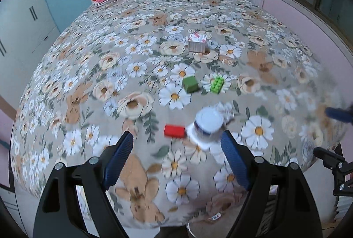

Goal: Collect trash
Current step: 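Move both open tools back toward the items on the bed, then grasp the light green brick with the right tool while the left grasps the dark green block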

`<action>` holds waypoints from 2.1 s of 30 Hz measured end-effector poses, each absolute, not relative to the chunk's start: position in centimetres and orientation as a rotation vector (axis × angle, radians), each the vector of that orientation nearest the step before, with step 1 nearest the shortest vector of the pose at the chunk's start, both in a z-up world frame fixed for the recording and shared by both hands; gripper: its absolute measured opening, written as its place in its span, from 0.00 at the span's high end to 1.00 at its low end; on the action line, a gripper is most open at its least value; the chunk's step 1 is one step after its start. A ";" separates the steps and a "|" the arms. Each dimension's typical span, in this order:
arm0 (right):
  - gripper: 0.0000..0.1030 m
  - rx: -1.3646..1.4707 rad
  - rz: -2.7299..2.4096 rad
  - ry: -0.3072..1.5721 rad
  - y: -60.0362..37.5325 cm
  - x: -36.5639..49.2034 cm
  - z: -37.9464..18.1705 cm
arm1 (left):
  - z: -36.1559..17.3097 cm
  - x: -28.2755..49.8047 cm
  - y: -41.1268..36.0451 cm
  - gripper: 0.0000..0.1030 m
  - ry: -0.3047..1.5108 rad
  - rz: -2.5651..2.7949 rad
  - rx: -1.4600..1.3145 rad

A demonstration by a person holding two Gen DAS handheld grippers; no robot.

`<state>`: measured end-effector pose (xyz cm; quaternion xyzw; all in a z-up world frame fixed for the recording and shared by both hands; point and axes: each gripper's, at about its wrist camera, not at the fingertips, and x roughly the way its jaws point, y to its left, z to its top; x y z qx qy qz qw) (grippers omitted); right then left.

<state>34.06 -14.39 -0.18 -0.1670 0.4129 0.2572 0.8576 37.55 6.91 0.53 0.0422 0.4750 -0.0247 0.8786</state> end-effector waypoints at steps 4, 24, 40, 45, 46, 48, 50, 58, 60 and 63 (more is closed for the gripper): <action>0.32 -0.359 0.543 0.863 -13.7 36.9 0.1 | 0.4 40.1 6.7 0.19 0.997 -0.089 0.103; 0.32 -0.354 0.674 1.006 -8.7 51.6 -9.3 | -6.3 51.2 6.8 0.19 0.976 -0.429 0.346; 0.32 -0.349 0.718 1.074 -5.8 57.6 -16.0 | -12.9 55.6 4.6 0.19 0.949 -0.587 0.478; 0.32 -0.384 0.733 1.044 -5.3 57.7 -16.5 | -13.8 55.6 3.9 0.28 0.929 -0.611 0.495; 0.33 -0.396 0.730 1.033 -5.2 57.6 -16.6 | -14.0 55.6 3.8 0.37 0.942 -0.623 0.487; 0.41 -0.405 0.728 1.022 -5.2 57.6 -16.8 | -14.8 55.6 3.6 0.47 0.967 -0.626 0.492; 0.48 -0.410 0.726 1.016 -5.1 57.7 -16.9 | -15.0 55.3 3.7 0.50 0.964 -0.626 0.493; 0.56 -0.396 0.716 0.997 -5.2 57.5 -16.5 | -14.8 55.2 3.6 0.60 0.973 -0.567 0.439; 0.56 -0.384 0.717 0.993 -5.3 57.4 -16.1 | -14.4 55.1 3.8 0.60 0.977 -0.544 0.430; 0.56 -0.381 0.709 0.980 -5.5 57.0 -14.9 | -13.6 54.9 4.1 0.60 0.972 -0.515 0.427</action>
